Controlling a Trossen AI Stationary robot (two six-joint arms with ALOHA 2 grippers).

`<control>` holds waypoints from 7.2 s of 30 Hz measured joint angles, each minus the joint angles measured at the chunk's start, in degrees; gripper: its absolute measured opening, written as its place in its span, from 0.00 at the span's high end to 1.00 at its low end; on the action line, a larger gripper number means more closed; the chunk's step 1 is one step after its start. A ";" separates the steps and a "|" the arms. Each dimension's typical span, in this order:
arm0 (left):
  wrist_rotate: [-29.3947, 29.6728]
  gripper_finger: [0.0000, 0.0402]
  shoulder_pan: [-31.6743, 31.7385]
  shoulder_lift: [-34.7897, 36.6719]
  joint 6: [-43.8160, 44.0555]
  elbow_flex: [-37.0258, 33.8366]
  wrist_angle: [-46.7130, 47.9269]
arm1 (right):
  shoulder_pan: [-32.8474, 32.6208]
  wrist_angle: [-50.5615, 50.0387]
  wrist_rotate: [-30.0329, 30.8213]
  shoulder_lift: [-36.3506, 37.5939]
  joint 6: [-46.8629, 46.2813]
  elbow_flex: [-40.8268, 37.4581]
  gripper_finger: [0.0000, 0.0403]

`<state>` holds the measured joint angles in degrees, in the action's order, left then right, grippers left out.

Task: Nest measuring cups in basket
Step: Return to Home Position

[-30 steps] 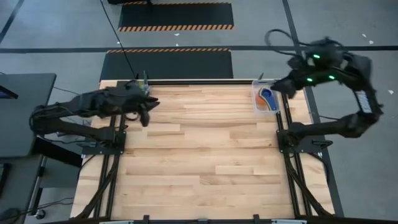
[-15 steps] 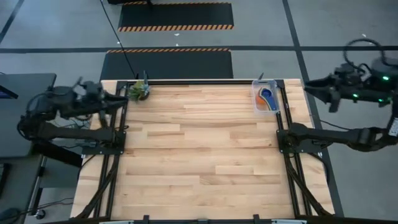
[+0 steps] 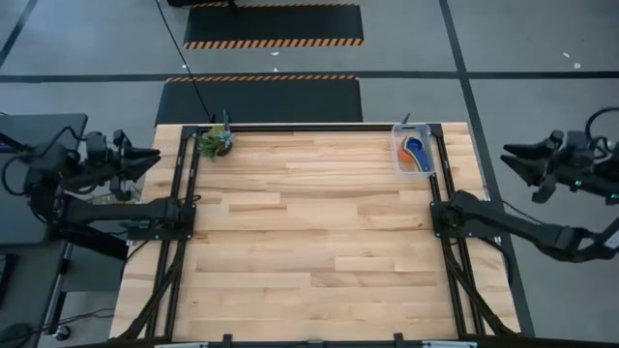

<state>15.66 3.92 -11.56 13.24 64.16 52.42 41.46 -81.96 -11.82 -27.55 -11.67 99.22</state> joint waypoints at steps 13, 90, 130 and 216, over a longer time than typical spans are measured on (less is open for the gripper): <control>0.64 0.78 0.04 8.16 -1.91 -0.08 5.30 | 8.79 3.99 -5.44 16.88 1.16 -16.03 0.57; -15.66 0.78 6.83 11.23 -8.62 -51.54 -47.96 | 42.08 67.59 -34.51 27.08 2.30 -80.92 0.57; -12.23 0.78 6.84 10.31 -13.26 -63.53 -55.01 | 18.08 78.52 -26.14 25.61 6.35 -96.35 0.57; -42.75 0.78 6.71 10.07 -10.89 -63.78 -58.55 | -26.09 87.86 -32.67 17.37 9.28 -96.37 0.57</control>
<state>-27.09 10.63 -1.50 2.35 0.38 -6.13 15.38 5.90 -44.49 -10.17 -2.39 2.85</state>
